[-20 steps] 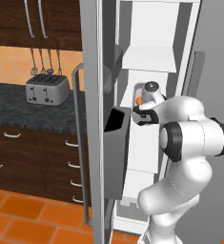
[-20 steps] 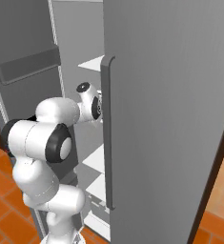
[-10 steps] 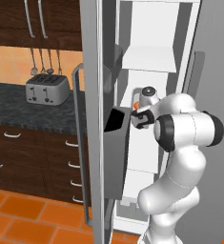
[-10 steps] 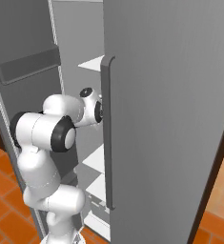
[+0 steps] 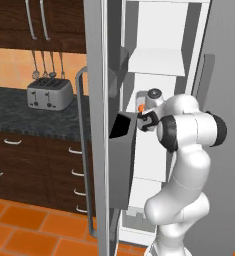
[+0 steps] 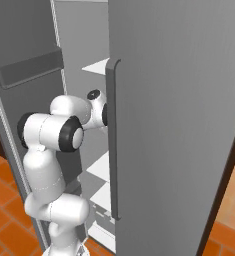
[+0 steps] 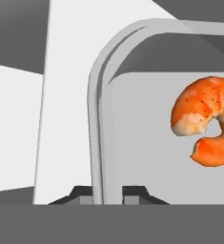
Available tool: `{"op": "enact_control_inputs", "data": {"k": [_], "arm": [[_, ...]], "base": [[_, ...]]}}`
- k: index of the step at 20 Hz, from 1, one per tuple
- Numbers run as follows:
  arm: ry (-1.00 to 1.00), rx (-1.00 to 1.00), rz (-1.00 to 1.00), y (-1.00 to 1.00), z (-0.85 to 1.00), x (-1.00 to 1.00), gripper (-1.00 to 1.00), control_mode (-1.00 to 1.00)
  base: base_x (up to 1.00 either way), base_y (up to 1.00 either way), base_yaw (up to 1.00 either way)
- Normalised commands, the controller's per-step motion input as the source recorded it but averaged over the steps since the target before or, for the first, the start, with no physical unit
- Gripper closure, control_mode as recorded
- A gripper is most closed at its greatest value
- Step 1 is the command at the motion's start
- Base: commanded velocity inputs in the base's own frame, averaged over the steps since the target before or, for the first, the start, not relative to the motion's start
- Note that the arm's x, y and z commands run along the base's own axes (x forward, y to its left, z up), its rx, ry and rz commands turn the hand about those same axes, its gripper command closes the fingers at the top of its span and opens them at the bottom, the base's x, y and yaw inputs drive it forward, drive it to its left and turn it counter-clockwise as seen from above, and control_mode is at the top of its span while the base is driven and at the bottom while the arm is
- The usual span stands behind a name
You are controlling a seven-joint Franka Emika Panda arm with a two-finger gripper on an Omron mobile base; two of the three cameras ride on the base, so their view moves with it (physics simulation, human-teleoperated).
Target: Take the meat container that has the shrimp and place it on the second highest rack of the freezer. Then take the vegetable container that has the corn and cucumber and place it on the highest rack of the freezer.
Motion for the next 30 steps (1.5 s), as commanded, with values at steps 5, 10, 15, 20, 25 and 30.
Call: {"op": "enact_control_inputs", "data": {"k": [5, 10, 15, 20, 25, 30], "arm": [[-0.02, 0.0, 0.0, 0.0, -0.12, 0.07, 1.0, -1.0], [-0.01, 0.0, 0.0, 0.0, -0.01, 0.0, 1.0, -1.0], [0.0, 0.0, 0.0, 0.0, 0.0, 0.0, -1.0, -1.0], [0.0, 0.0, 0.0, 0.0, 0.0, 0.0, -1.0, -1.0], [-0.01, 0.0, 0.0, 0.0, 0.0, 0.0, -1.0, -1.0], [-0.14, 0.0, 0.0, -0.2, 0.17, -0.61, -1.0, -1.0]], "base": [[0.0, 0.0, 0.0], [0.0, 0.0, 0.0], [0.0, 0.0, 0.0], [0.0, 0.0, 0.0], [0.0, 0.0, 0.0], [0.0, 0.0, 0.0]]}}
